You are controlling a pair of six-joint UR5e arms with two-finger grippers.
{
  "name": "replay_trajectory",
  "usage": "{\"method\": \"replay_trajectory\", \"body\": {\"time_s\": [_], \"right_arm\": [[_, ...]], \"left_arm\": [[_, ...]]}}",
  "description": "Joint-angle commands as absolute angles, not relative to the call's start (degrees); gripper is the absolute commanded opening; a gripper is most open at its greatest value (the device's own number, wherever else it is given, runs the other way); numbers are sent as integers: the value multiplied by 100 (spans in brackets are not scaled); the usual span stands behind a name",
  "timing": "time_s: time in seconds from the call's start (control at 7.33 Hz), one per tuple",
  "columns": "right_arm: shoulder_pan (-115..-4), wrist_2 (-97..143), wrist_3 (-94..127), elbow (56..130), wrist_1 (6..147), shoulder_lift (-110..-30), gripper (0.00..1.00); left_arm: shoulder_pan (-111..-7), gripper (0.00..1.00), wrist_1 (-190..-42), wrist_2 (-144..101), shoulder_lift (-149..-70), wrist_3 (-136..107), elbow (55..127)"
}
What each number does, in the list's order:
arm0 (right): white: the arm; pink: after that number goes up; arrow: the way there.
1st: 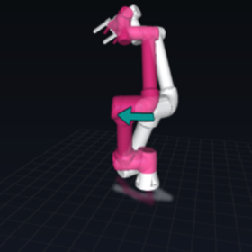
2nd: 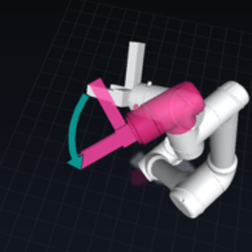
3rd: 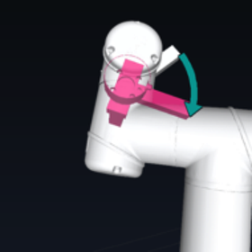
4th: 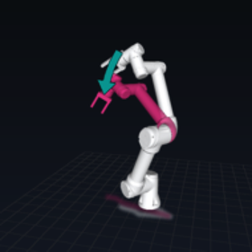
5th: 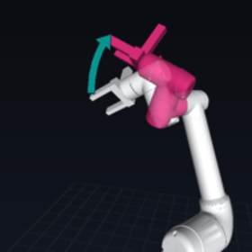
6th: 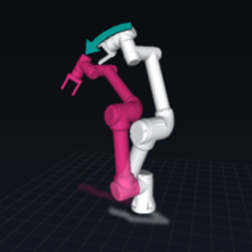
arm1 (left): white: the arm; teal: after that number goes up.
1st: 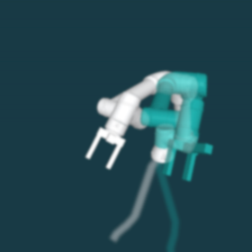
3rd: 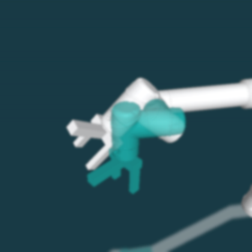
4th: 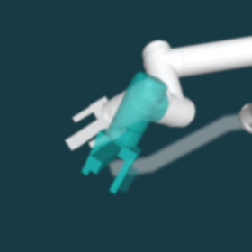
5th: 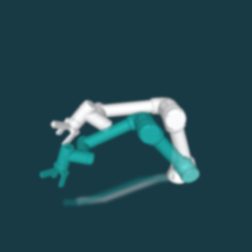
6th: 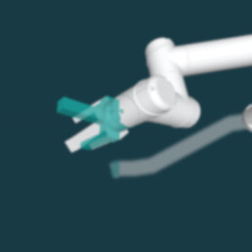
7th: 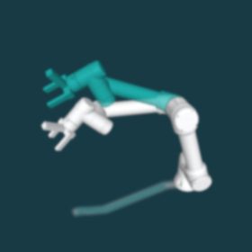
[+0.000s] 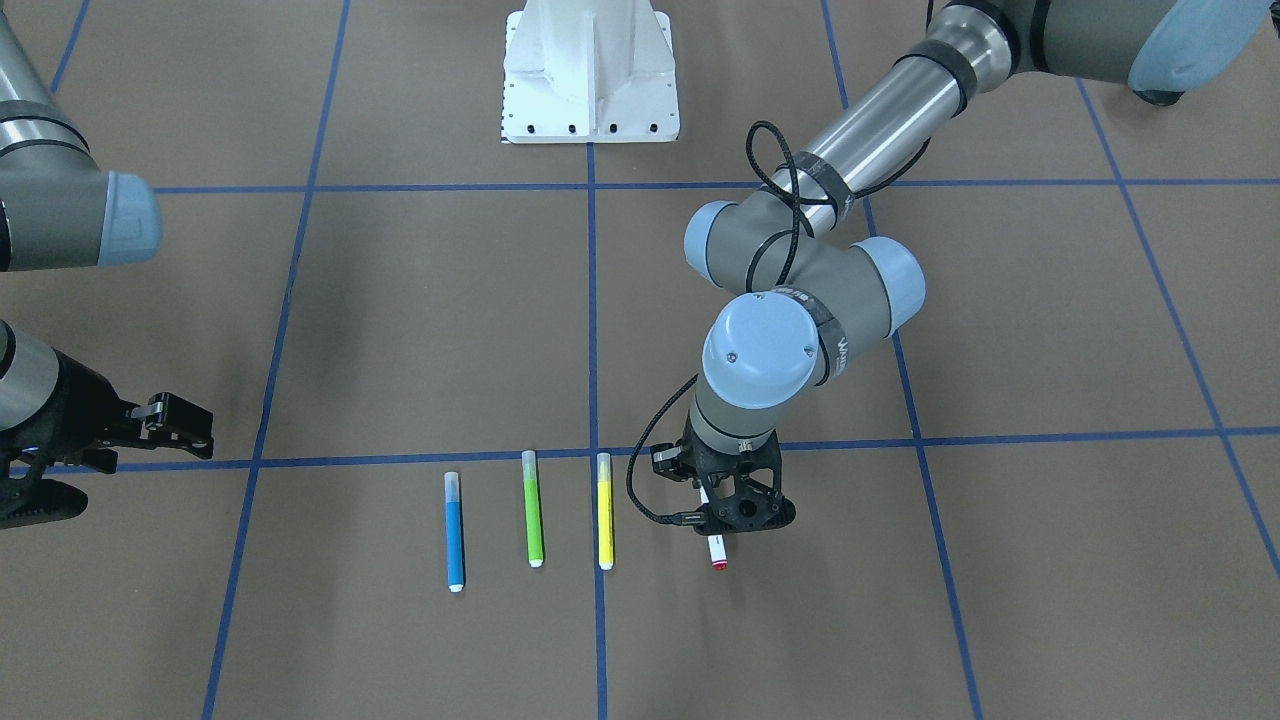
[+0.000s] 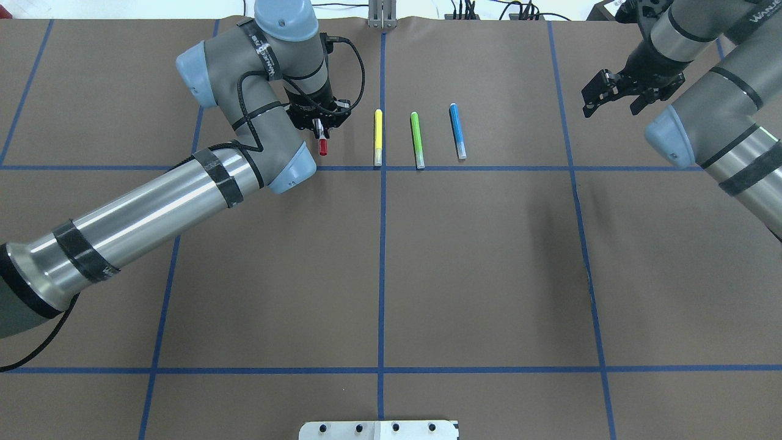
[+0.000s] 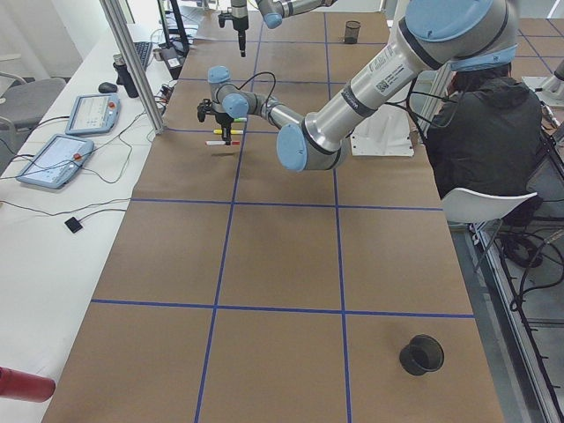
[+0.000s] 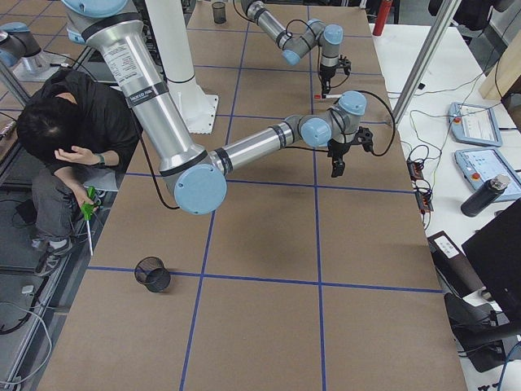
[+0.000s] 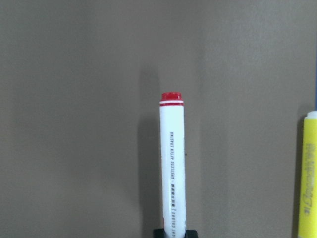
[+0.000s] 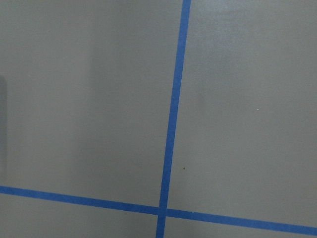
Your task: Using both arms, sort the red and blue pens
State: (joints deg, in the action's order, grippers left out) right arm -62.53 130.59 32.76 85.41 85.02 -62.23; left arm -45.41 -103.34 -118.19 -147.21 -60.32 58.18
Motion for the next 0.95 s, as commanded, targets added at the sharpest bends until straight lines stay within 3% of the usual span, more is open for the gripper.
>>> {"method": "replay_trajectory", "body": {"time_s": [0.0,0.27,0.82], "right_arm": [[-5875,12573,3975,8648,8490,-6031,99],[-5293,11990,4963,8439,8516,-5382,97],[-4914,11884,4949,6868,7735,-4380,94]], "left_arm": [[-4876,0,-10108,-12126,-14704,-5951,5924],[-5079,0,-10108,-12199,-14678,-5776,5924],[-5422,0,-10116,-12225,-14511,-5292,5897]]}}
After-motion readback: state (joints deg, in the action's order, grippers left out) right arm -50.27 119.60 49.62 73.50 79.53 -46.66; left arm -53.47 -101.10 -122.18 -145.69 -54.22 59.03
